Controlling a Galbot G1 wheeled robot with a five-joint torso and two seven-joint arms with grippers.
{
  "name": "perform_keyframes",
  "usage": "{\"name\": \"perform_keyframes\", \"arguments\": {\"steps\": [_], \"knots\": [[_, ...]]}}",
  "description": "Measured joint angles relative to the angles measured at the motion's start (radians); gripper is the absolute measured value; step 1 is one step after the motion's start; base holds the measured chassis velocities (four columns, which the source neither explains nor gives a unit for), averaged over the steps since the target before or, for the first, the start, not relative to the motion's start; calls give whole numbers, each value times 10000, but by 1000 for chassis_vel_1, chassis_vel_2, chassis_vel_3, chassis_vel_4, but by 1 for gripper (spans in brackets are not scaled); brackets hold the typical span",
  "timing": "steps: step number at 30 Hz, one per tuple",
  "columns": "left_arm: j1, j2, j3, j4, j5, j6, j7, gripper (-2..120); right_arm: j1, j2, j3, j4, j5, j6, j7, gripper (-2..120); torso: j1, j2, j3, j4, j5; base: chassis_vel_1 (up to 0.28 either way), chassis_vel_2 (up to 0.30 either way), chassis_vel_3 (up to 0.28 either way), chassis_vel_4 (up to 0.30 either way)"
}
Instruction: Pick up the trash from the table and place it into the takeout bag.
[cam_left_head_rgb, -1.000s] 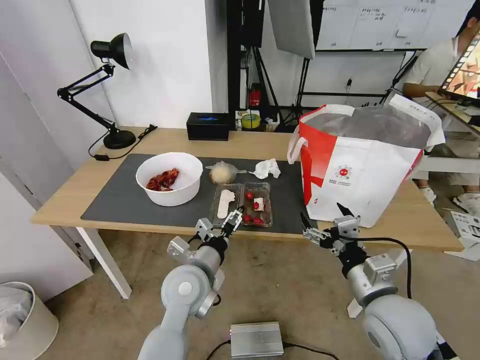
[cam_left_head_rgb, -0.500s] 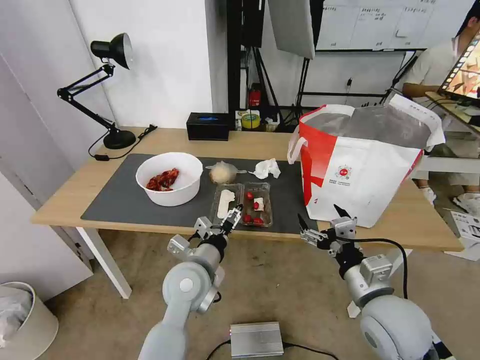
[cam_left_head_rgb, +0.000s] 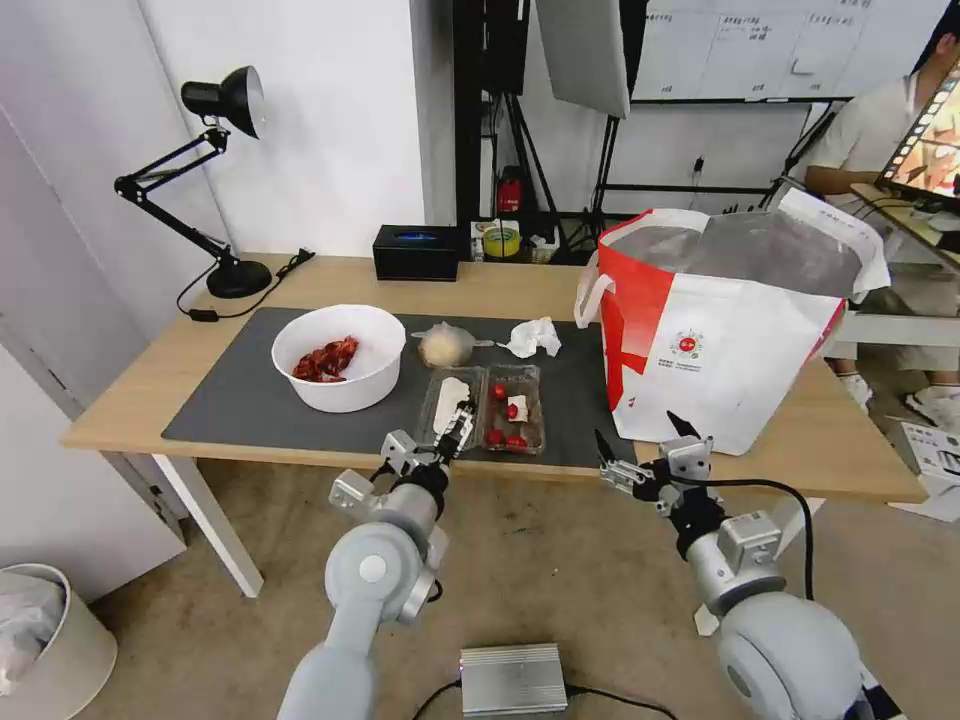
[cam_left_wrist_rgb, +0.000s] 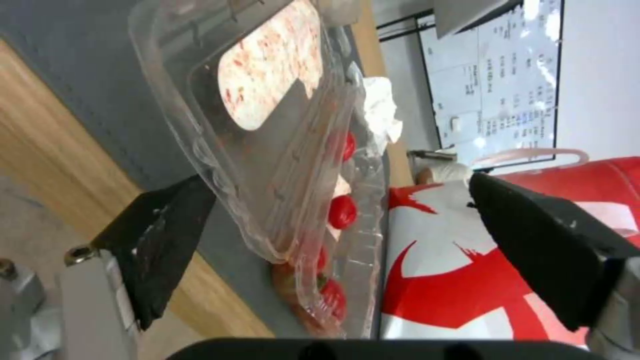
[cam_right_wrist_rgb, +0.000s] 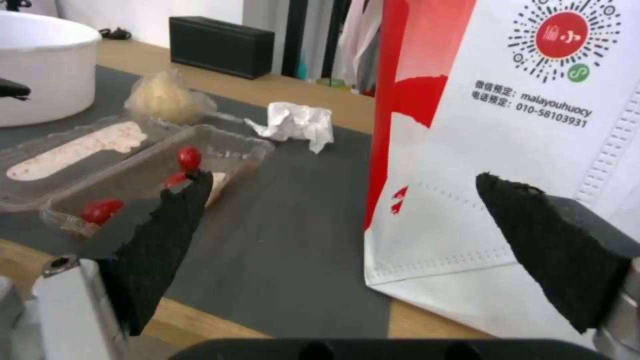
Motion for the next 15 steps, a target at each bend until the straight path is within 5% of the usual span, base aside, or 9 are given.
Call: {"name": "perform_keyframes", "arguments": {"steps": [15], "knots": [[146, 49, -48, -280, 107, -137, 453, 100, 11, 71, -24, 2, -31, 8, -6, 100, 0, 0, 0, 0, 0, 0, 0, 0, 0]]}}
